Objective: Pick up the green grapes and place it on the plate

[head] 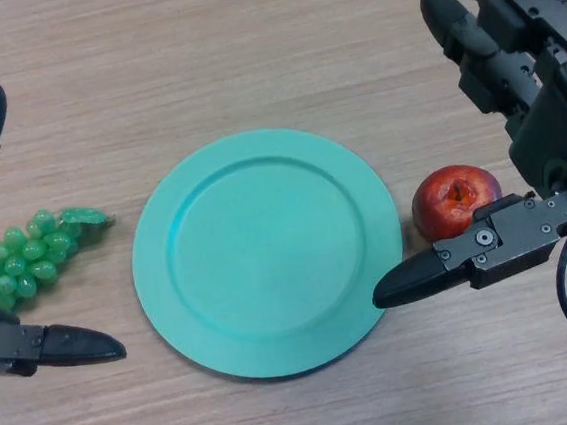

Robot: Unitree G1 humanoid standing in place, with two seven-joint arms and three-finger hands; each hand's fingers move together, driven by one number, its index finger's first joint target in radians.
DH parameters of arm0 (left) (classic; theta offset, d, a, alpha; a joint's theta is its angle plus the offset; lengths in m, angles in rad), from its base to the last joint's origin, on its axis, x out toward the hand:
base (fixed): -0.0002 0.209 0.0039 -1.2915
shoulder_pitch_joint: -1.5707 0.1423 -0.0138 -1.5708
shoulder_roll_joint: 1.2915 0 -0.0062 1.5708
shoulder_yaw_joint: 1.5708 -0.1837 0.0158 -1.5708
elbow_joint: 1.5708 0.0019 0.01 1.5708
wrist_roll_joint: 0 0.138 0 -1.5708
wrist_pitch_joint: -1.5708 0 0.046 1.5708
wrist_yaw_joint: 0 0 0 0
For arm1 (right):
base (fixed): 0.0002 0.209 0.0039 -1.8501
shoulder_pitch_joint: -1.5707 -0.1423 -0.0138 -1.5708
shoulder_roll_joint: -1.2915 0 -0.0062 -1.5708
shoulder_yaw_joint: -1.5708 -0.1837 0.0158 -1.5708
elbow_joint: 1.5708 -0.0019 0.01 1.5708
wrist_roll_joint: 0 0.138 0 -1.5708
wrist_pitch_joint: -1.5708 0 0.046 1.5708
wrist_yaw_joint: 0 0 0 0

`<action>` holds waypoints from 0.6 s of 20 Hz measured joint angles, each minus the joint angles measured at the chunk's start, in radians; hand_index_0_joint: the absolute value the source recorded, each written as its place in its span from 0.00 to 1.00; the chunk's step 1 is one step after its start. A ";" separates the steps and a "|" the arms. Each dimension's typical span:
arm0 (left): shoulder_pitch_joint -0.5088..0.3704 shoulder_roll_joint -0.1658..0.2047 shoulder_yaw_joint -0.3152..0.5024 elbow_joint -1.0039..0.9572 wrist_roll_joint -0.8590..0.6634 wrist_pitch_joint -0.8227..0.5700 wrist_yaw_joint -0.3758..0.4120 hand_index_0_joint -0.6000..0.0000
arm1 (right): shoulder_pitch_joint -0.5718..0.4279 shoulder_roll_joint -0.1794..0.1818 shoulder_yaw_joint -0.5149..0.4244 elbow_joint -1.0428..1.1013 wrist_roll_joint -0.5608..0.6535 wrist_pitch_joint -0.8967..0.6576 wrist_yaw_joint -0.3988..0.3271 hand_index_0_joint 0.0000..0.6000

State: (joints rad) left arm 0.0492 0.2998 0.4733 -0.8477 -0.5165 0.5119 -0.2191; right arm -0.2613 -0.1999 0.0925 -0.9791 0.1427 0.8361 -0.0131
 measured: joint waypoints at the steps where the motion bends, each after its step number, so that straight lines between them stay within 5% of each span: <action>1: 0.000 -0.003 0.000 0.000 0.000 0.000 0.000 1.00 | 0.000 0.000 0.000 0.000 0.000 0.000 0.000 0.00; 8: 0.006 -0.010 0.001 0.002 -0.005 0.000 -0.019 1.00 | 0.000 0.001 0.014 -0.001 -0.004 0.000 0.000 0.00; 12: -0.031 0.015 0.008 0.110 0.001 -0.006 -0.015 1.00 | -0.007 0.005 0.014 -0.001 -0.004 0.016 0.000 0.00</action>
State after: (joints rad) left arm 0.0177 0.3150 0.4818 -0.7382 -0.5155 0.5060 -0.2337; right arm -0.2683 -0.1944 0.1064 -0.9797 0.1383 0.8526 -0.0130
